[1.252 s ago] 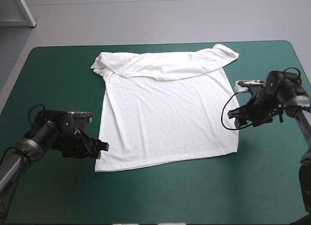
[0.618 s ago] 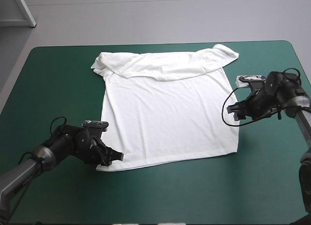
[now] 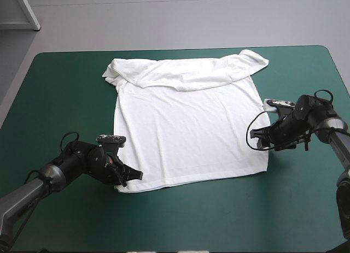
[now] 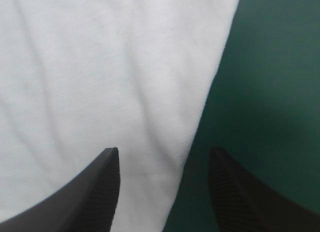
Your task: Fold the cloth
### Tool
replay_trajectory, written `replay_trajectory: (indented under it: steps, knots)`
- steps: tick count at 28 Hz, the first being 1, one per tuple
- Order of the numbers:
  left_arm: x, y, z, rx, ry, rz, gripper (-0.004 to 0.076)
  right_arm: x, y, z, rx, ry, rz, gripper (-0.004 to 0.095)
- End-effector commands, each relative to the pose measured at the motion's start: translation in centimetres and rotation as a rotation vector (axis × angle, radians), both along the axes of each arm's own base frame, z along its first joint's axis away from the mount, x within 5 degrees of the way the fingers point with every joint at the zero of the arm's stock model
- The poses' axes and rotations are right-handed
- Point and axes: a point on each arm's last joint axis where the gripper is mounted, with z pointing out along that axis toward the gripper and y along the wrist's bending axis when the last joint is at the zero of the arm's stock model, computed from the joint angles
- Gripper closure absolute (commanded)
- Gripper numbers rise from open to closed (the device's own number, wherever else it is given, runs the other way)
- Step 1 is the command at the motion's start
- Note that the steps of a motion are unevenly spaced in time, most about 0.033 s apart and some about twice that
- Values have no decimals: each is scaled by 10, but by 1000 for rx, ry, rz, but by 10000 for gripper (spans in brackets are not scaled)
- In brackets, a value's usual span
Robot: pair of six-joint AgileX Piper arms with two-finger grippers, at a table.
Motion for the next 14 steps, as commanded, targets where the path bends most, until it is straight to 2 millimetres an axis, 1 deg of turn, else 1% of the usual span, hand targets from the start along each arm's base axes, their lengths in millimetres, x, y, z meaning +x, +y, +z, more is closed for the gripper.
replay_trajectory:
  steps: [1,2,3,4,6,9,11,14]
  knots:
    - [0,-2,2,-7,-4,4,732,-3,2,14,23,-67,-3,525]
    - [0,-2,2,-6,-2,4,732,-4,2,11,22,-62,-1,576]
    - [0,-2,2,-6,-1,4,732,-5,2,10,22,-57,-1,595]
    - [0,-2,2,-5,0,3,732,-5,2,7,22,-53,0,638]
    - [0,-2,2,-5,0,3,732,-5,3,0,23,-40,20,668]
    - [0,-2,2,-4,2,3,732,-3,8,-17,17,-12,52,666]
    - [0,-2,2,-4,2,3,732,-1,16,-31,13,22,77,657]
    - [0,-2,2,-4,2,3,732,1,34,-52,14,83,128,639]
